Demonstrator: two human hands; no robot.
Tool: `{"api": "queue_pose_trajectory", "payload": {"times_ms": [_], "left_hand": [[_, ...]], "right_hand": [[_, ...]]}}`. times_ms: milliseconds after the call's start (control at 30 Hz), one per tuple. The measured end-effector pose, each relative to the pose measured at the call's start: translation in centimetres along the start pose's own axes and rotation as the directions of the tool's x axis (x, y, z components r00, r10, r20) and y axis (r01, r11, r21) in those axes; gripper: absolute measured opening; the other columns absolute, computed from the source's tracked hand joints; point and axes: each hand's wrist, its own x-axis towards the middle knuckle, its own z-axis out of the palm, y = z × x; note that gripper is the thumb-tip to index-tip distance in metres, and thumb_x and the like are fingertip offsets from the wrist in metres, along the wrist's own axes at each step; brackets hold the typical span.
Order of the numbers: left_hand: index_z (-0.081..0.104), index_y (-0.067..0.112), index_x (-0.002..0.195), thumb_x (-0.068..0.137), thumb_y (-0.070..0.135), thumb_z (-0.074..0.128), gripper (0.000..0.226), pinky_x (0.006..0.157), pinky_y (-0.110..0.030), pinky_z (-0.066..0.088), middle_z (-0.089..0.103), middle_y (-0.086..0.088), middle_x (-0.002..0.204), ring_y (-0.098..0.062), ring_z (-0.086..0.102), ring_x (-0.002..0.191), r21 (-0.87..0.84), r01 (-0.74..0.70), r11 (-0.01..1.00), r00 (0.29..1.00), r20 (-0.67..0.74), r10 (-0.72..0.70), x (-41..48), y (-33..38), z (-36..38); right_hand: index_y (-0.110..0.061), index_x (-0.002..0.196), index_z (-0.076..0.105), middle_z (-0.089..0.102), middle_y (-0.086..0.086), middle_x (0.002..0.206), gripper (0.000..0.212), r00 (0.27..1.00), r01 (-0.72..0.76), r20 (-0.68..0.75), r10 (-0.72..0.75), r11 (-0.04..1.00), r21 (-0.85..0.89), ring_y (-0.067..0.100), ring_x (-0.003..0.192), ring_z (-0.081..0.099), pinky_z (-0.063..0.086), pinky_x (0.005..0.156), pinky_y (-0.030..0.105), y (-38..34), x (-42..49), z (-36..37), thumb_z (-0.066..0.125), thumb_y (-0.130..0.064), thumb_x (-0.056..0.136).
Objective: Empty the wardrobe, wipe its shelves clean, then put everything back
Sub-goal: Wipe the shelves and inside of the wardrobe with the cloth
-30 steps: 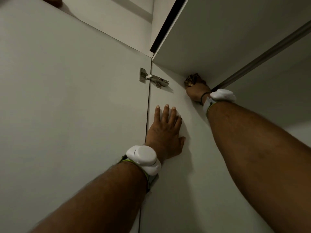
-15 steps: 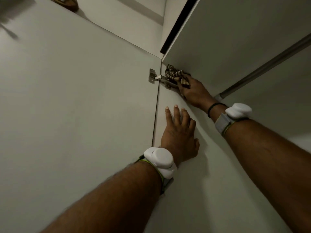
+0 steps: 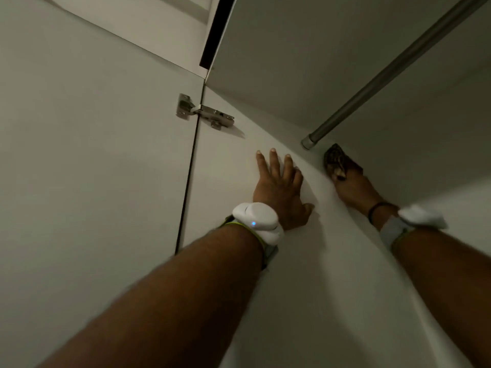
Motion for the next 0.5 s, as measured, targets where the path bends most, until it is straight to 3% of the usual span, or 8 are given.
{"api": "queue_pose_trajectory", "payload": {"times_ms": [100,200,267,300,400,433,500], "left_hand": [[0.014,0.014,0.16,0.089,0.075,0.026,0.094,0.11,-0.075,-0.006,0.002,-0.018,0.167,-0.056,-0.01,0.147,0.02,0.021,1.0,1.0,0.016,-0.021,1.6,1.9,0.6],[0.014,0.012,0.159,0.089,0.076,0.026,0.095,0.111,-0.074,-0.006,0.002,-0.018,0.167,-0.058,-0.01,0.146,0.029,0.039,0.999,0.999,-0.009,-0.039,2.2,2.6,1.0],[0.013,0.012,0.159,0.089,0.076,0.026,0.096,0.111,-0.074,-0.007,0.002,-0.018,0.167,-0.058,-0.01,0.146,0.02,0.035,0.999,0.999,-0.019,-0.034,2.2,2.6,1.0],[0.013,0.012,0.159,0.089,0.076,0.026,0.096,0.111,-0.074,-0.007,0.002,-0.019,0.167,-0.058,-0.01,0.146,0.022,0.027,0.999,0.999,-0.02,-0.027,2.2,2.7,0.9],[0.014,0.013,0.159,0.089,0.077,0.027,0.096,0.112,-0.073,-0.006,0.001,-0.019,0.167,-0.057,-0.01,0.147,0.024,0.016,1.0,1.0,0.019,-0.016,2.1,2.6,0.7],[0.015,0.013,0.159,0.088,0.077,0.028,0.097,0.112,-0.073,-0.006,0.001,-0.019,0.167,-0.056,-0.01,0.148,0.018,0.018,1.0,1.0,0.023,-0.018,2.2,2.5,0.8],[0.015,0.012,0.16,0.088,0.078,0.028,0.098,0.113,-0.072,-0.006,0.001,-0.018,0.167,-0.054,-0.01,0.149,-0.001,0.02,1.0,1.0,0.015,-0.02,2.2,2.5,1.0]], "right_hand": [[-0.024,0.153,0.04,0.04,0.004,0.158,0.051,1.0,0.017,-0.01,-0.016,0.998,0.053,0.024,0.144,0.036,0.024,0.116,0.022,-1.9,4.4,0.4,0.047,-0.04,0.105],[-0.015,0.146,0.05,0.05,0.012,0.15,0.042,1.0,-0.017,-0.002,0.017,0.993,0.117,0.033,0.137,0.045,0.034,0.114,0.031,-3.4,6.5,0.6,0.049,-0.024,0.105],[-0.014,0.143,0.053,0.054,0.01,0.146,0.041,1.0,-0.004,-0.025,0.007,0.988,0.154,0.03,0.133,0.049,0.038,0.113,0.035,-2.7,6.7,0.2,0.054,-0.021,0.103],[-0.014,0.14,0.057,0.058,0.009,0.14,0.04,1.0,0.011,-0.029,-0.006,0.984,0.18,0.026,0.127,0.053,0.043,0.107,0.032,-2.3,6.7,-0.2,0.056,-0.019,0.101],[-0.02,0.132,0.064,0.066,0.008,0.112,0.034,0.999,-0.005,-0.034,0.015,0.956,0.294,0.02,0.088,0.061,0.05,0.067,0.02,-2.8,6.9,-1.3,0.059,-0.018,0.098],[-0.023,0.131,0.064,0.067,0.009,0.107,0.034,0.999,-0.017,-0.023,0.026,0.948,0.318,0.02,0.079,0.06,0.05,0.061,0.022,-3.1,7.1,-1.4,0.058,-0.017,0.098],[-0.022,0.135,0.061,0.066,0.008,0.11,0.037,1.0,-0.015,0.004,0.015,0.951,0.31,0.02,0.085,0.06,0.052,0.068,0.024,-2.9,7.3,-1.2,0.056,-0.013,0.1]]}}
